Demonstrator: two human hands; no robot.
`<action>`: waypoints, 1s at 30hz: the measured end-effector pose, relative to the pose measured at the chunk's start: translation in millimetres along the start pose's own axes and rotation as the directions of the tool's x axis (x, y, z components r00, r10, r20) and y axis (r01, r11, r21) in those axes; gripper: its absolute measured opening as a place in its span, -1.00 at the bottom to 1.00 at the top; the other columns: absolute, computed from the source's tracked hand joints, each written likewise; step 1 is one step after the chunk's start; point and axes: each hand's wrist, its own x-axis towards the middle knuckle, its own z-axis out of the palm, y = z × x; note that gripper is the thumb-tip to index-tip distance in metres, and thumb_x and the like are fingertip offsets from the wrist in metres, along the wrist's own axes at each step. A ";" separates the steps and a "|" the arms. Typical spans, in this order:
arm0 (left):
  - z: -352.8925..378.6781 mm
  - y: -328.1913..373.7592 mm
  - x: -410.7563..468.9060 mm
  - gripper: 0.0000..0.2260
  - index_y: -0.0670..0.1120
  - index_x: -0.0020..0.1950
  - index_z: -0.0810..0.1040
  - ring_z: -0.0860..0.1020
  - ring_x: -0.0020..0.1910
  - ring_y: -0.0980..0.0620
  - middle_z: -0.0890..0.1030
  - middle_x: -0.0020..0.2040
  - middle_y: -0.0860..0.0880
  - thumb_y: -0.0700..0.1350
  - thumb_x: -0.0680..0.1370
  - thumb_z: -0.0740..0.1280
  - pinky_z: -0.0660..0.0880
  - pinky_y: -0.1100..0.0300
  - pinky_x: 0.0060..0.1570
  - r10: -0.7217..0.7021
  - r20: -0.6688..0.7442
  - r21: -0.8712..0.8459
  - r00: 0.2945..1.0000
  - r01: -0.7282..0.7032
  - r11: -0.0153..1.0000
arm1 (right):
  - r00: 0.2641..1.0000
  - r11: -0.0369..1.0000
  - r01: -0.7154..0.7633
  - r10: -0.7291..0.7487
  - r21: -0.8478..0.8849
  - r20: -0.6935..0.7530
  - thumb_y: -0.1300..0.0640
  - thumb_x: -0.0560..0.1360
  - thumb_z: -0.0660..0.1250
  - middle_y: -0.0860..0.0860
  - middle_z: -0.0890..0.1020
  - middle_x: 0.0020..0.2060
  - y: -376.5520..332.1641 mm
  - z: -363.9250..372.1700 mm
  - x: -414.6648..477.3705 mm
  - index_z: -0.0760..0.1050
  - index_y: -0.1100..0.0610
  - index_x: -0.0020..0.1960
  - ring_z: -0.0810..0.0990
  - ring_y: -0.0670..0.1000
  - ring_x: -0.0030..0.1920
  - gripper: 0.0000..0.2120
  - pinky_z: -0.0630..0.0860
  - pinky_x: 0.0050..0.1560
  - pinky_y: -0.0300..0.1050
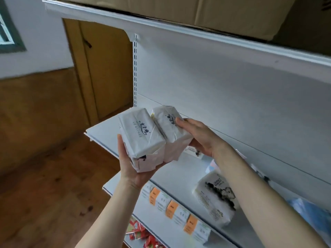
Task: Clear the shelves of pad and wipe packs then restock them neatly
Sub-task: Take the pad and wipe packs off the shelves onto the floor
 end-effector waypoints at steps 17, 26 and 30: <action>-5.9 28.1 -365.4 -0.37 0.11 0.39 0.40 0.47 0.29 -0.13 0.47 0.36 -0.03 0.38 0.45 -0.02 0.33 -0.30 0.22 0.725 -0.270 0.314 0.633 -0.654 0.688 | 0.628 0.974 -0.007 0.180 -0.226 0.757 -0.01 0.55 0.25 0.07 0.65 -0.03 53.6 283.7 -139.3 0.54 0.15 0.08 0.62 0.01 -0.05 -0.74 0.54 -0.06 -0.11; -50.0 -90.1 -643.6 -0.40 0.12 0.37 0.45 0.38 0.39 -0.12 0.41 0.42 -0.04 0.38 0.50 -0.04 0.32 -0.20 0.33 0.669 -0.670 0.324 0.323 -0.683 0.654 | 0.412 0.860 -0.139 0.502 -0.492 0.760 -0.05 0.56 0.24 0.11 0.69 -0.06 227.5 400.0 -367.7 0.57 0.18 0.02 0.65 0.04 -0.12 -0.69 0.50 -0.15 -0.14; -90.3 -158.9 -718.7 -0.34 0.03 0.41 0.41 0.40 0.37 -0.14 0.44 0.39 -0.11 0.40 0.47 0.06 0.26 -0.12 0.38 0.502 -0.837 0.247 0.217 -0.669 0.701 | 0.294 0.755 -0.313 0.654 -0.576 0.698 -0.14 0.56 0.18 0.11 0.62 0.15 325.0 401.6 -436.9 0.51 0.13 0.26 0.60 0.07 0.14 -0.57 0.46 0.16 -0.04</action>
